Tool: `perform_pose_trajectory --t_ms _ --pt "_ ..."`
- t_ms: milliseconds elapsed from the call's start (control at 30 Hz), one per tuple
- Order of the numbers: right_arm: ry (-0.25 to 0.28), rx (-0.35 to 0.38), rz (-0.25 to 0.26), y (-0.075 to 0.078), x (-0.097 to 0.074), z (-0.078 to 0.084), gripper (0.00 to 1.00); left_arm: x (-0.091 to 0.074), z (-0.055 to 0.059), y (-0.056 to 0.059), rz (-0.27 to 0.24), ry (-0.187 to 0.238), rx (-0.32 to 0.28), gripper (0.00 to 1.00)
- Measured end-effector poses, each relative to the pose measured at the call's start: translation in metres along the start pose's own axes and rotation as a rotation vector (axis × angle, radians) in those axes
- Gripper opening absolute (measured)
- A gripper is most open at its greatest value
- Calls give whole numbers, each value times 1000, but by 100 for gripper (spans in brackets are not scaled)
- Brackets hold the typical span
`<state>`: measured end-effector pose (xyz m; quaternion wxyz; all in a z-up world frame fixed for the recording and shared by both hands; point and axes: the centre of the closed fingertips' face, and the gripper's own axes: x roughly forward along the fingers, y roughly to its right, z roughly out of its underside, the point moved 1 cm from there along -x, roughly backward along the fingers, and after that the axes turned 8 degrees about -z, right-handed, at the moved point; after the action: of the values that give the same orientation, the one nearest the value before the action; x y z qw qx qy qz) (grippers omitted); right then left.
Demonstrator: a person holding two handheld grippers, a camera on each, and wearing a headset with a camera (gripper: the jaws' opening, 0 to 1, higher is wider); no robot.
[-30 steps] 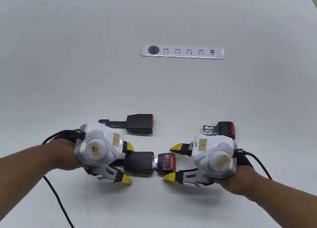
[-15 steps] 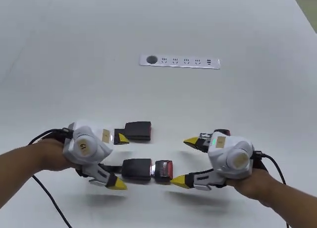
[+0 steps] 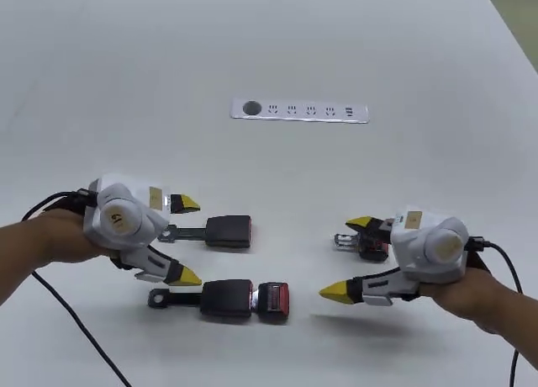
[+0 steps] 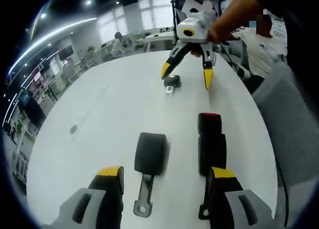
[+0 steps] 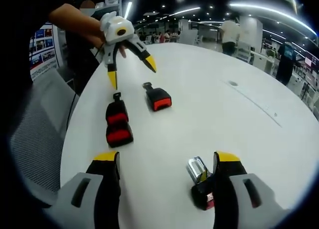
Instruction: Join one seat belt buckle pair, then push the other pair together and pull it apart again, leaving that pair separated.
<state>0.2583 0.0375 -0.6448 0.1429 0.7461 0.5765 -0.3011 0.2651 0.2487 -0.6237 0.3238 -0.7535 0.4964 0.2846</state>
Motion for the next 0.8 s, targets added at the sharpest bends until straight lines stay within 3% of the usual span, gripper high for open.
perform_pose_trajectory --t_ms 200,433,667,800 --pt "-33 17 1 26 -11 13 76 11 -2 -10 9 -9 19 72" --pt "-55 32 9 44 -20 26 75 28 0 -12 30 -16 19 71" --pt "-91 29 -12 43 -19 42 74 47 12 -11 50 -53 47 67" --pt "-105 34 -28 51 -19 53 69 57 17 -12 72 -54 11 66"
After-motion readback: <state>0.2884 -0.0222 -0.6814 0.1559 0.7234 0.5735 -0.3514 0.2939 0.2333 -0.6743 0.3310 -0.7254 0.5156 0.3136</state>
